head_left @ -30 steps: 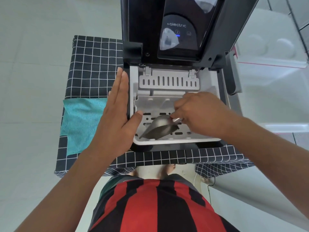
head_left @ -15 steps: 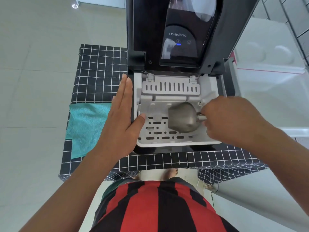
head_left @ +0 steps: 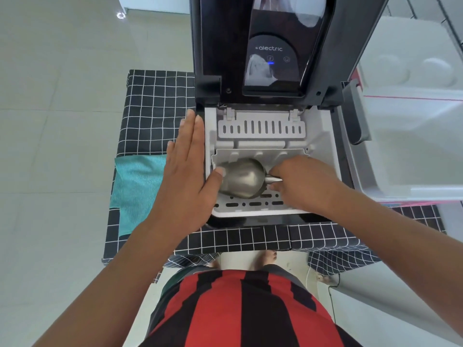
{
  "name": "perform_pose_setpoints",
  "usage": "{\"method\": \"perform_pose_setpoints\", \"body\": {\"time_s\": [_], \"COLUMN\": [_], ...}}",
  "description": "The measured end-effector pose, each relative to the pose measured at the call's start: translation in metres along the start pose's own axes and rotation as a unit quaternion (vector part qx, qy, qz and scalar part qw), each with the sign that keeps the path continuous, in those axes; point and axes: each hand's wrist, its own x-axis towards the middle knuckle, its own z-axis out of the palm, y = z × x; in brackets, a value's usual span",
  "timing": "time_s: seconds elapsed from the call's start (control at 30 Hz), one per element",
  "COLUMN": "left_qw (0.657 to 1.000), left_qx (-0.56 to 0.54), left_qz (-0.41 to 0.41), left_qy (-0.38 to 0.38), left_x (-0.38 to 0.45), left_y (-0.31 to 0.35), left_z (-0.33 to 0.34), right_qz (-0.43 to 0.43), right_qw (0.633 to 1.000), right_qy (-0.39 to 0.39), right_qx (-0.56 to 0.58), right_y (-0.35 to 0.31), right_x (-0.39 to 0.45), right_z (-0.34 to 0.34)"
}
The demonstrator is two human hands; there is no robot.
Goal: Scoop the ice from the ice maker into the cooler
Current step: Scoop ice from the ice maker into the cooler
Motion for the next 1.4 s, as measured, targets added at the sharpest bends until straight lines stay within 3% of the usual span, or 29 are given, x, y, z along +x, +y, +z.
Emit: {"method": "perform_pose_setpoints", "body": {"time_s": [0.3, 0.67, 1.03, 1.4], "left_qw": [0.999, 1.000, 0.996, 0.993], "left_qx": [-0.029, -0.017, -0.067, -0.085], "left_qz": [0.006, 0.013, 0.014, 0.004], "left_qy": [0.014, 0.015, 0.049, 0.076], "left_x": [-0.001, -0.002, -0.004, -0.006], "left_y": [0.000, -0.001, -0.005, -0.005], "left_z": [0.001, 0.002, 0.006, 0.008], "right_qz": [-0.009, -0.115, -0.131, -0.147], "right_qw": [0.997, 0.987, 0.983, 0.975], "right_qy": [-0.035, 0.086, 0.124, 0.168], "right_qx": [0.068, -0.073, 0.028, 0.007], "right_y": [0.006, 0.017, 0.038, 0.047], "right_x": [0.010, -0.002, -0.023, -0.017], "right_z": [0.001, -0.011, -0.022, -0.015]}}
